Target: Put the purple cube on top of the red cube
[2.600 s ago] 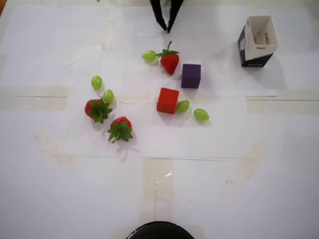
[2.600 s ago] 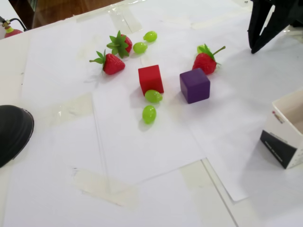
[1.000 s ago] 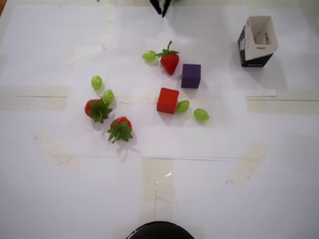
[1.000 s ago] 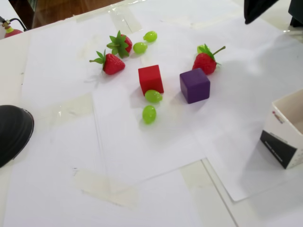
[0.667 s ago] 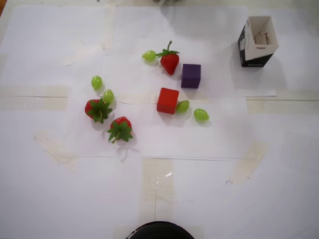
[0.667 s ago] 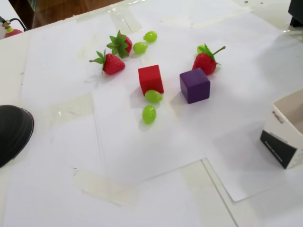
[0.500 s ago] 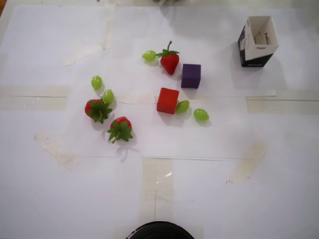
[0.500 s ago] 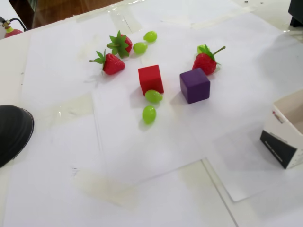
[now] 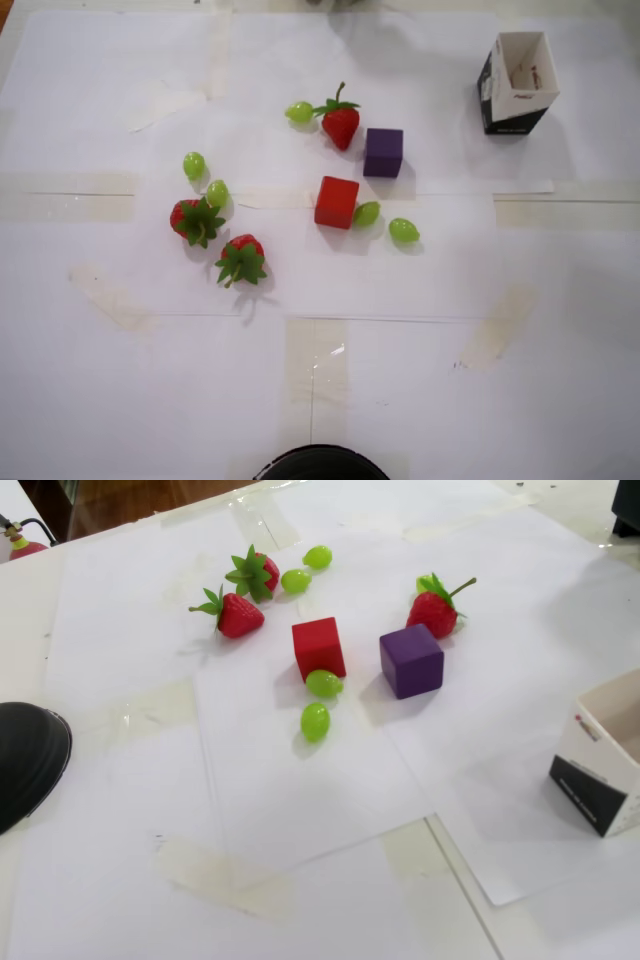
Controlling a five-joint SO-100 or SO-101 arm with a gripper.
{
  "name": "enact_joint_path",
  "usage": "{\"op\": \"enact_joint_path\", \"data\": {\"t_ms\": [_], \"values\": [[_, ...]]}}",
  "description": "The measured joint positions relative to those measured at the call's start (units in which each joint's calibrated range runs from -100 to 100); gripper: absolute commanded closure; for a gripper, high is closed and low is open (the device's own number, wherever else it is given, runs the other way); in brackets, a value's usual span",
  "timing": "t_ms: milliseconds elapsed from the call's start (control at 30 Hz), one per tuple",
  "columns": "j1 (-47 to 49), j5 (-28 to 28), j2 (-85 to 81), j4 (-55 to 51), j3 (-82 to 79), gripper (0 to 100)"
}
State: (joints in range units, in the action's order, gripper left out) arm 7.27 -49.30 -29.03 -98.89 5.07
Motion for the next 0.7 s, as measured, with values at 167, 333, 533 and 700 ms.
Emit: {"op": "enact_joint_path", "data": {"t_ms": [167, 333, 533, 700], "values": [[5.0, -4.6, 6.5, 2.5, 0.3, 100], [8.2, -6.9, 13.6, 5.4, 0.3, 100], [9.5, -7.1, 22.7, 9.1, 0.3, 100], [8.7, -4.7, 27.3, 13.8, -2.0, 100]]}}
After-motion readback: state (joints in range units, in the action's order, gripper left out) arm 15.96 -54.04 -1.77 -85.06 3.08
